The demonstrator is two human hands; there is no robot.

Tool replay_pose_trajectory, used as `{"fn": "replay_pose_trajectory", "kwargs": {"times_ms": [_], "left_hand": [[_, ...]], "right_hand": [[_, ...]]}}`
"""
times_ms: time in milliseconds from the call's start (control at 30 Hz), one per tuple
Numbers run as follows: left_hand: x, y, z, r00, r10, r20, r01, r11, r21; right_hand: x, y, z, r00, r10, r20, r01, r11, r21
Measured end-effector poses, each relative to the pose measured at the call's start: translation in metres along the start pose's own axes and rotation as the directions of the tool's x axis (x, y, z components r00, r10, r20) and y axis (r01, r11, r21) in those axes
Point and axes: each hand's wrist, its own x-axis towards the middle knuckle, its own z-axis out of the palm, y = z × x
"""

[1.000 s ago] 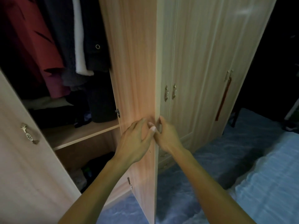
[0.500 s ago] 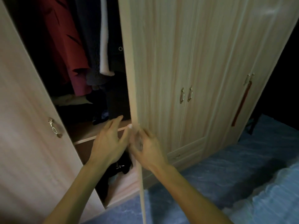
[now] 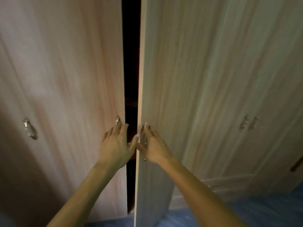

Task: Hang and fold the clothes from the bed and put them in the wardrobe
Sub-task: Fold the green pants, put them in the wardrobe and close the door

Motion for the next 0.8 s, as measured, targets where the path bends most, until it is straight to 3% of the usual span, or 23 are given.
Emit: {"fn": "replay_pose_trajectory", "kwargs": {"times_ms": [100,333,533,800], "left_hand": [[0.019,-0.037,0.009,0.999,0.014,0.031,-0.015,1.000,0.024],[0.059,-0.095,0.028,0.994,0.072,0.076,-0.064,0.993,-0.098],[0.095,-0.115,0.053,0.978,0.107,0.179,-0.099,0.994,-0.052],[0.120,-0.134,0.058,0.980,0.127,0.156,-0.113,0.989,-0.095]], "right_hand": [[0.040,-0.009,0.018,0.999,0.031,0.011,-0.030,0.999,-0.024],[0.102,-0.028,0.051,0.988,0.147,-0.047,-0.144,0.988,0.052],[0.144,-0.034,0.056,0.975,0.216,-0.053,-0.213,0.976,0.054],[0.194,-0.033,0.065,0.958,0.275,-0.076,-0.275,0.961,0.004]]}}
